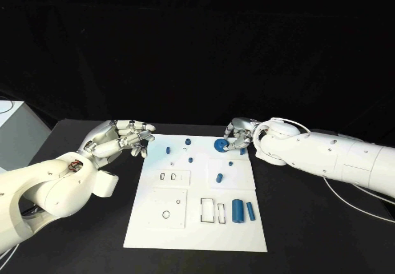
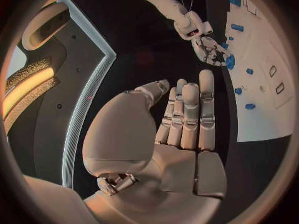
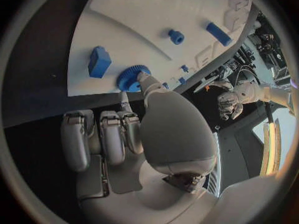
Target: Assemble the parts on the task board
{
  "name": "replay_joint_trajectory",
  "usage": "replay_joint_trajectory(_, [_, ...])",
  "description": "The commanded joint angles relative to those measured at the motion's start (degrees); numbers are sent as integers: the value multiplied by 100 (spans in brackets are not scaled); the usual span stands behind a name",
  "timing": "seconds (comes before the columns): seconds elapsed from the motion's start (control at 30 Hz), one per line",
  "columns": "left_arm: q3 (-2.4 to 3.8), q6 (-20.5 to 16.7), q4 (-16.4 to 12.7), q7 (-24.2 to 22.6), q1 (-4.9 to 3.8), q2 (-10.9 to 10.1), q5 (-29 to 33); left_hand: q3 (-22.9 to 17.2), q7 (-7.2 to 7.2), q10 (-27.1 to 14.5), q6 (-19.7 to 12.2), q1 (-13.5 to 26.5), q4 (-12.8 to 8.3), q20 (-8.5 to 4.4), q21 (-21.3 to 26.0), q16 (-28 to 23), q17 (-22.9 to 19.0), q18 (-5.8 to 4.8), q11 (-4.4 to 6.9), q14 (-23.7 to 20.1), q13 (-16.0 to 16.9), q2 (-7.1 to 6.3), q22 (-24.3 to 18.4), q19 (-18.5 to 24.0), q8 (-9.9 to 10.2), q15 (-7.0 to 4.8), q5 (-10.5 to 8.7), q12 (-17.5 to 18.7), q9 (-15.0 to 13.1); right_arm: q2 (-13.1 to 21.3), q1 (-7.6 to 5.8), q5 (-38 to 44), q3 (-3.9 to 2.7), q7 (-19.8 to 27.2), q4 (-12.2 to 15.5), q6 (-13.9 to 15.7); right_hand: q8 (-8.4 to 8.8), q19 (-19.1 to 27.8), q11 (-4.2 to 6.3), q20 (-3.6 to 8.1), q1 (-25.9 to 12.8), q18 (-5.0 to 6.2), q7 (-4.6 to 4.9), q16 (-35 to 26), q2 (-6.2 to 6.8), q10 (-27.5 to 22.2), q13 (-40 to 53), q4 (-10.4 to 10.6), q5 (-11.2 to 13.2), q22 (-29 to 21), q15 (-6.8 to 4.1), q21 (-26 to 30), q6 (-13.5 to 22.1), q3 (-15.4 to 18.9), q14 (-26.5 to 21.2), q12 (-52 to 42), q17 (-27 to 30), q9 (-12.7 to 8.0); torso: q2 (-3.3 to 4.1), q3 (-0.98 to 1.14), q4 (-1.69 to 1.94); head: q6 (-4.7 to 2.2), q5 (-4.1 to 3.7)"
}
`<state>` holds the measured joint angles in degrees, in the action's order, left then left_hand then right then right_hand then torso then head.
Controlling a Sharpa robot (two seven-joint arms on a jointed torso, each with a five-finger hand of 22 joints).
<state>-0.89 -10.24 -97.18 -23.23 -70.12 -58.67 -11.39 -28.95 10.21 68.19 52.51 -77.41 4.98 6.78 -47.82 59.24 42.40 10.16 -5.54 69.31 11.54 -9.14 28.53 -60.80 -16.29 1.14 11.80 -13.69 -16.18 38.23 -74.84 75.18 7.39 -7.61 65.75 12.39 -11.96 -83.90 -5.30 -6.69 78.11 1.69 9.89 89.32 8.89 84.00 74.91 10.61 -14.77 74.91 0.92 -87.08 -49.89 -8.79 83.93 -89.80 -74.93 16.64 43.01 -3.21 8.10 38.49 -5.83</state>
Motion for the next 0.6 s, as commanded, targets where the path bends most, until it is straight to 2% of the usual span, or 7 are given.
replay_joint_trajectory(0.03, [4, 108, -3, -28, -5, 14, -15, -21, 3, -51, -32, 43, -15, -14, -28, 26, 6, 28, 4, -16, 9, 30, 10, 41, -16, 14, -26, -30, -8, -6, 21, -50, 6, 64, 15, -95, -37, -427, 14, -12, 6, -75, 1, 39, -40, 600, 1509, 47, -10, 1141, -3, -27, -37, -2, 581, -20, -1402, 2, 2, 2, -18, 9, 15])
replay_joint_trajectory(0.33, [4, 121, 4, -15, -5, 18, -27, -23, 4, -60, -37, 51, -11, -12, -41, 34, 9, 28, 3, -18, 17, 35, 18, 52, -15, 16, -25, -37, -13, 1, 26, -56, 7, 68, 63, -41, -39, -429, 16, -10, -10, -76, -1, 35, -14, 589, 1498, 66, 3, 1144, -6, -30, -38, 6, 579, -11, -1390, -1, 2, 5, -17, 11, 14])
replay_joint_trajectory(0.6, [4, 129, 15, -9, -5, 24, -32, -23, 4, -60, -37, 51, -11, -12, -41, 34, 9, 28, 3, -18, 17, 35, 18, 52, -15, 16, -25, -37, -13, 0, 26, -9, 6, 135, 121, 302, -6, -442, 8, -8, -47, -83, 11, 41, 82, 571, 1480, 132, -4, 1175, -2, -50, 39, 46, 583, 4, -1410, -29, 0, 3, -11, 8, 12])
